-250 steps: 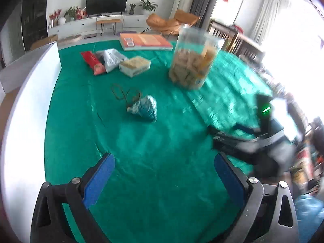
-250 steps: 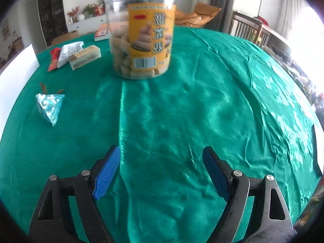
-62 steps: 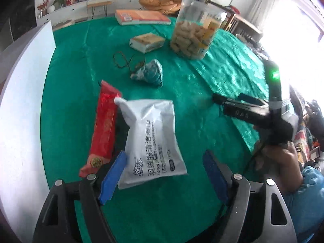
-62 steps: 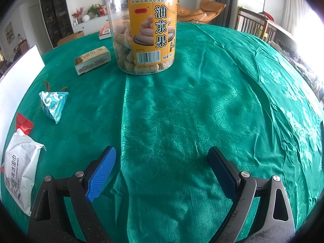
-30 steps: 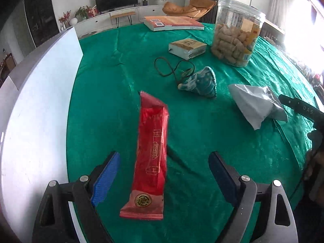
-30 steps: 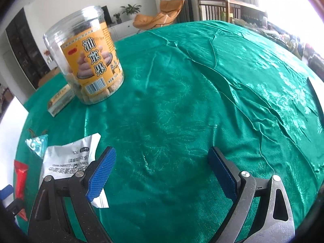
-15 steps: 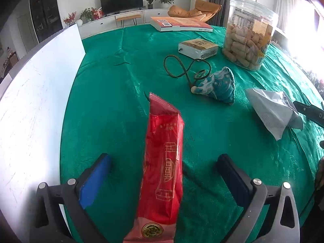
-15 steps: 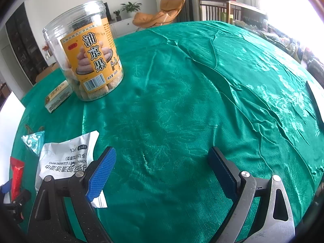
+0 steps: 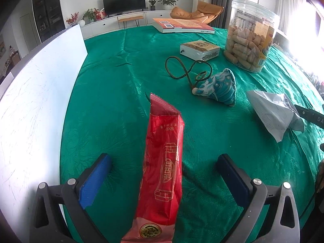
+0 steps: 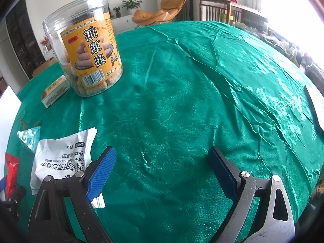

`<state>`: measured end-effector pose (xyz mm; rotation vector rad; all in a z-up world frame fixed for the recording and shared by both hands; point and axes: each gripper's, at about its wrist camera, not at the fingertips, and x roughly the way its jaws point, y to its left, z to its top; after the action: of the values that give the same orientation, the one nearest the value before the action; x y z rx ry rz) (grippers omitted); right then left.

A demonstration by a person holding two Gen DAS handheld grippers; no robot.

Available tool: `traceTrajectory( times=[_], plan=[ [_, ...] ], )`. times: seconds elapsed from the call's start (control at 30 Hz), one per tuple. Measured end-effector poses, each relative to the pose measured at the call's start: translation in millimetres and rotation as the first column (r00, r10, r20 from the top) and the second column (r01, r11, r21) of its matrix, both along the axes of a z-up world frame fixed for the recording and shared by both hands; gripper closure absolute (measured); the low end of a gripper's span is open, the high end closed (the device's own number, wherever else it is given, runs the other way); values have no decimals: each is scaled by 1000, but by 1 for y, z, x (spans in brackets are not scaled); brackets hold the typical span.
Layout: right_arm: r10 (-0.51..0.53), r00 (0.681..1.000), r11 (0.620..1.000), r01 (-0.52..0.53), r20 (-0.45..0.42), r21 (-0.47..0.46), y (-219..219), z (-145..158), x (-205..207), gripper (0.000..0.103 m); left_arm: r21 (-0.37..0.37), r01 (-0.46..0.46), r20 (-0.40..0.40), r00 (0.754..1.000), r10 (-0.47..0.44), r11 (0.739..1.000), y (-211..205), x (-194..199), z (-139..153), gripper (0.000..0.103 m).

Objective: Organize soft objects

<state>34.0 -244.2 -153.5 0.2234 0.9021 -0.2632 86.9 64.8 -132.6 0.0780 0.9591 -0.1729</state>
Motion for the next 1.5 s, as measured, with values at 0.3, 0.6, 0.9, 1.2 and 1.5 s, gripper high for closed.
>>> traceTrajectory(
  times=[0.3,0.6,0.9,1.2,1.5],
  plan=[
    [0,1000,1000,0,-4,-5,2,0,1,9,1,-1,1,1000,1,1000,0,0,0,0],
    [1,1000,1000,-2,-7,-9,4,0,2,9,1,-1,2,1000,1,1000,0,0,-1,0],
    [2,1000,1000,-2,-9,-12,4,-1,3,9,1,-2,2,1000,2,1000,0,0,-1,0],
    [2,1000,1000,-2,-11,-14,5,-1,3,9,2,-2,3,1000,2,1000,0,0,-1,0],
    [3,1000,1000,-3,-14,-18,7,-1,4,9,3,-3,4,1000,3,1000,0,0,-1,0]
  ],
)
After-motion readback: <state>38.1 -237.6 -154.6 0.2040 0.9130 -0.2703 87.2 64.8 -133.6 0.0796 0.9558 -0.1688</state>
